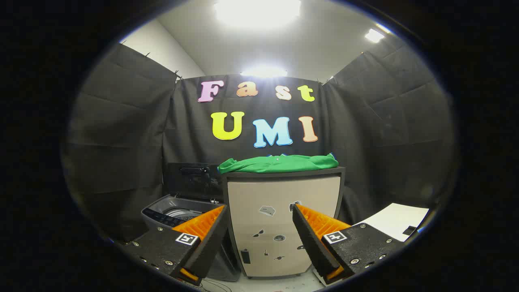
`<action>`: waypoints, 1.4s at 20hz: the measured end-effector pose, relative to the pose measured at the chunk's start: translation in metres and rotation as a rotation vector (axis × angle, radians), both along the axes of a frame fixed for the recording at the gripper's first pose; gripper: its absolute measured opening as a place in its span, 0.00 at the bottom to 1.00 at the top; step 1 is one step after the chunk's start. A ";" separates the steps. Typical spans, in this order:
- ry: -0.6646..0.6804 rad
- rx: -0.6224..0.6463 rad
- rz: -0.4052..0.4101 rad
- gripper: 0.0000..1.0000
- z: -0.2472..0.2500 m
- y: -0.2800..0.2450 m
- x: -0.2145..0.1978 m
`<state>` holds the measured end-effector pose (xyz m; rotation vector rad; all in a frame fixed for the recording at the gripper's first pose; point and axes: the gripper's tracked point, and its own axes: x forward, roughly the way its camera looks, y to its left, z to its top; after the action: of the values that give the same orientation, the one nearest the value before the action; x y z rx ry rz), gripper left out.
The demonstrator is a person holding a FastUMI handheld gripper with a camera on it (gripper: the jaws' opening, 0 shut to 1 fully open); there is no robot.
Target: Put the clothes into the washing machine and then close the washing machine lid.
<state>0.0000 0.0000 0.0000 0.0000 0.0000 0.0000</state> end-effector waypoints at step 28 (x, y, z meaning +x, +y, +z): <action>-0.035 -0.021 -0.001 0.96 0.045 -0.023 0.009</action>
<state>0.0091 -0.0233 0.0448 -0.0210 -0.0354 -0.0015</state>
